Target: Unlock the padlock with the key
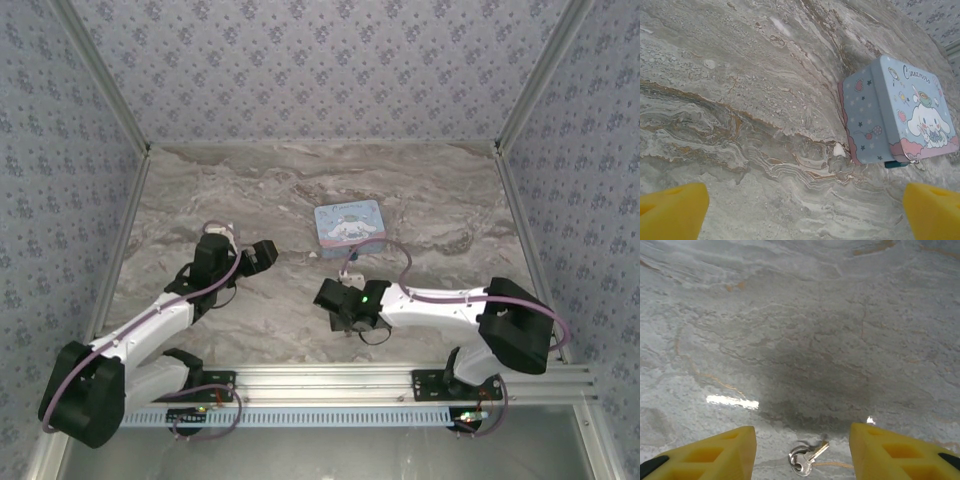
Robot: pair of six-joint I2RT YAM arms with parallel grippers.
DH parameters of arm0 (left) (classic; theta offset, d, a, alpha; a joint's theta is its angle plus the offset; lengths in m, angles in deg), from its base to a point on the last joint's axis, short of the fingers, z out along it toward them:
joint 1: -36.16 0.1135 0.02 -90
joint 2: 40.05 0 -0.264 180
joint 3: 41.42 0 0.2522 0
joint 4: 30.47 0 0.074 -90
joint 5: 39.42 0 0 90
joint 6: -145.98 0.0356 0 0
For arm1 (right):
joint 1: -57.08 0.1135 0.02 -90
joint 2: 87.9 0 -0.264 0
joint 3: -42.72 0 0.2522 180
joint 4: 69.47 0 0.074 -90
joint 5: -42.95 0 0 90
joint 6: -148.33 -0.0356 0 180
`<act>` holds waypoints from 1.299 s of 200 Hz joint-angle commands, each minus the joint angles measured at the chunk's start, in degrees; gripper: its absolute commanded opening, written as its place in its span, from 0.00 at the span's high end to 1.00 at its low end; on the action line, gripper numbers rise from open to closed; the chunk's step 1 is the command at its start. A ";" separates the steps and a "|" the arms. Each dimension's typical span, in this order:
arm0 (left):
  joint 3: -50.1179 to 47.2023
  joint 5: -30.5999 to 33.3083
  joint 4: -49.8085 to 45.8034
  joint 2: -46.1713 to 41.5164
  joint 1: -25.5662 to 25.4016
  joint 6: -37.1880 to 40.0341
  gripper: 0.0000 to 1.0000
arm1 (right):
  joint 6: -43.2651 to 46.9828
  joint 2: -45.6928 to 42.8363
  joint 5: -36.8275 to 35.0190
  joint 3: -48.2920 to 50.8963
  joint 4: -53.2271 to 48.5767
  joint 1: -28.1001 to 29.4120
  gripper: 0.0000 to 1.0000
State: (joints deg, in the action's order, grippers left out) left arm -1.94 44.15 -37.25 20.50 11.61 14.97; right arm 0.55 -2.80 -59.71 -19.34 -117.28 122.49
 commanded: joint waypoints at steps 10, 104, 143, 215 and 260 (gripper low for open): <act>1.54 0.20 1.23 -0.26 -0.43 0.76 0.01 | -2.57 0.02 1.52 -0.76 -4.46 0.24 0.48; 1.71 0.45 0.31 -0.35 -0.49 -0.02 0.00 | -1.75 0.95 7.91 2.02 -3.53 0.11 0.64; 1.77 0.55 0.38 0.07 -0.47 -0.03 0.00 | -1.29 1.76 9.28 2.68 -1.94 -0.19 0.69; 1.86 0.63 -0.22 0.00 -0.58 0.23 0.01 | -0.27 3.74 10.38 2.36 -0.67 -0.62 0.73; 1.89 0.68 -0.65 -0.22 -0.58 0.40 0.01 | 0.12 5.28 11.06 2.34 1.34 -0.98 0.78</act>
State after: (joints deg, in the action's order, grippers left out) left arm -1.94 44.17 -37.18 20.50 11.61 14.94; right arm -0.10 0.63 -49.16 -17.41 -116.60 121.90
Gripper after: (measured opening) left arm 0.994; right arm 0.233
